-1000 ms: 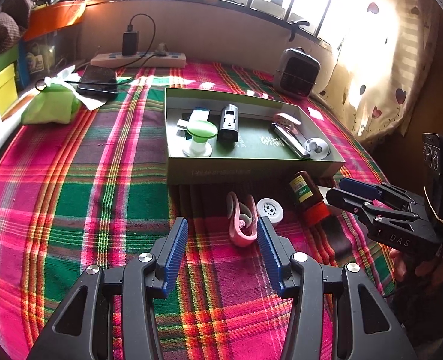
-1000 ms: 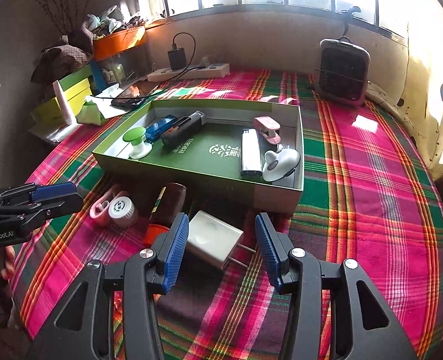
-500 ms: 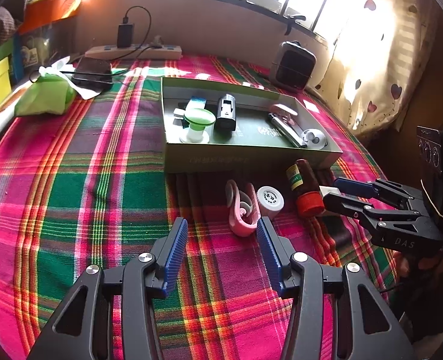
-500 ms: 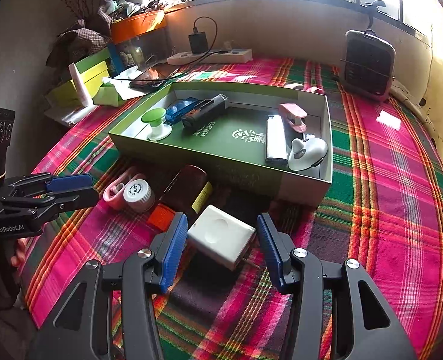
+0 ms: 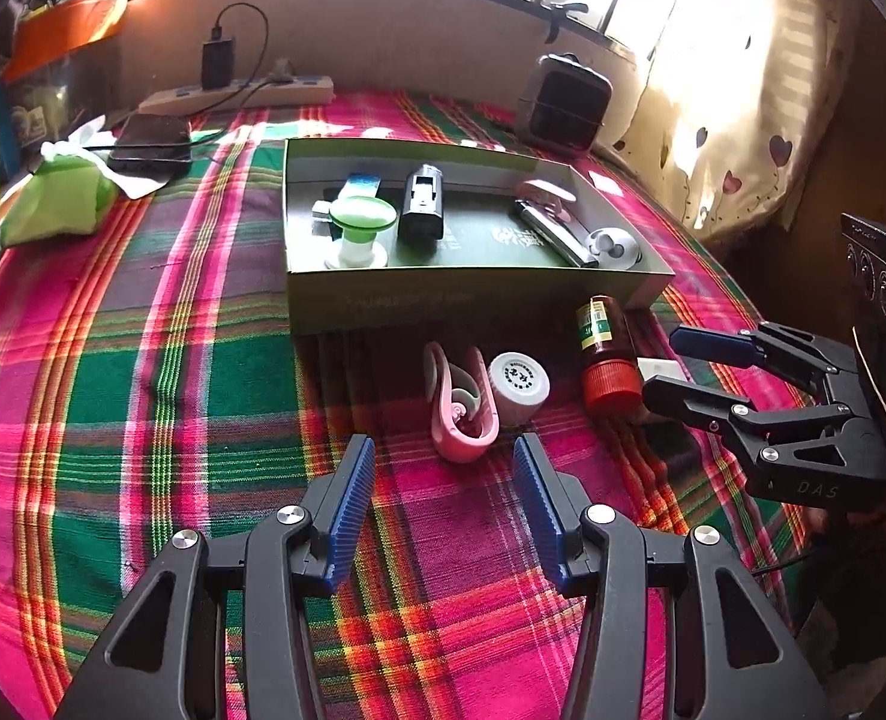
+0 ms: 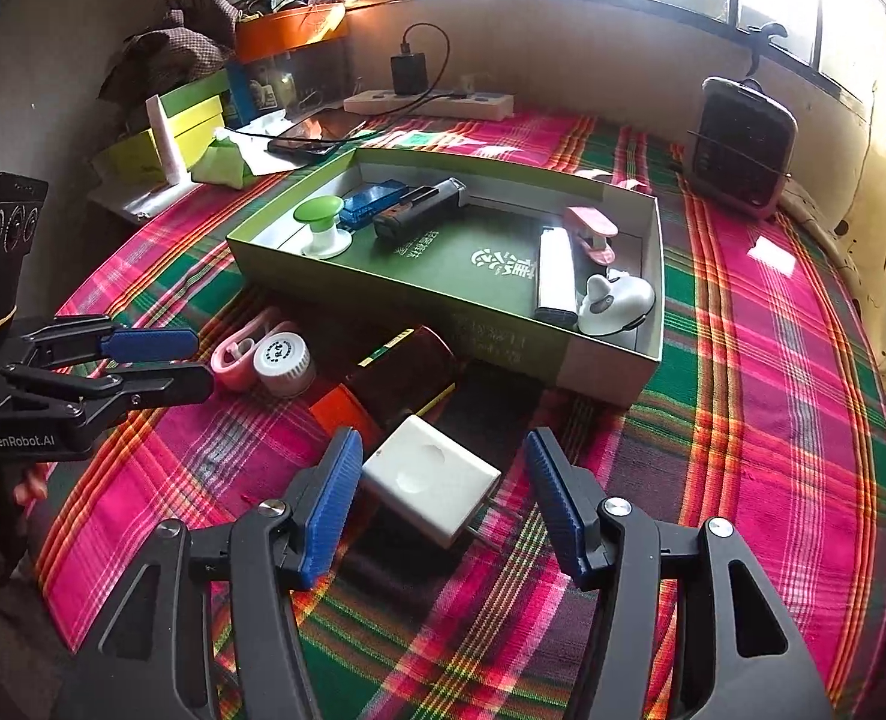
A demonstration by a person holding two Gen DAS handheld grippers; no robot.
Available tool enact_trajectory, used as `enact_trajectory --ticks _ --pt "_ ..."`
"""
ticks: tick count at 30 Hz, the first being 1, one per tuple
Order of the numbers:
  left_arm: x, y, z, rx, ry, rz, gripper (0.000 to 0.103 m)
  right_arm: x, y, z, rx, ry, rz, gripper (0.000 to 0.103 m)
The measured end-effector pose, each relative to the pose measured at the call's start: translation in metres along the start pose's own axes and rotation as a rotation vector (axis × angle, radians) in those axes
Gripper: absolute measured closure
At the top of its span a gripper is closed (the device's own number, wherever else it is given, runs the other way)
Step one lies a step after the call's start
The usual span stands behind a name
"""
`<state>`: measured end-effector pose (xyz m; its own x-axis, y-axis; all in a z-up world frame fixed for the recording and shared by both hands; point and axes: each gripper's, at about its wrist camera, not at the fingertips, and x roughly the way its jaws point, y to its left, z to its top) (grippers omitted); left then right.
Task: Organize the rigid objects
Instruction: 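Move the left tool onto the pink clip while the right tool reaches the white square charger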
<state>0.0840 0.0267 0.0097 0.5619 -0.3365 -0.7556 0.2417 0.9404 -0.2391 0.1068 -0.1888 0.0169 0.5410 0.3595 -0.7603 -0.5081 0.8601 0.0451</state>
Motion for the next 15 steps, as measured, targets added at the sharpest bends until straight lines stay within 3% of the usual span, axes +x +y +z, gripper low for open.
enact_trajectory --ticks 15 --pt "0.01 -0.009 0.008 0.028 0.005 0.047 0.055 0.015 0.003 -0.007 -0.084 0.061 0.015 0.045"
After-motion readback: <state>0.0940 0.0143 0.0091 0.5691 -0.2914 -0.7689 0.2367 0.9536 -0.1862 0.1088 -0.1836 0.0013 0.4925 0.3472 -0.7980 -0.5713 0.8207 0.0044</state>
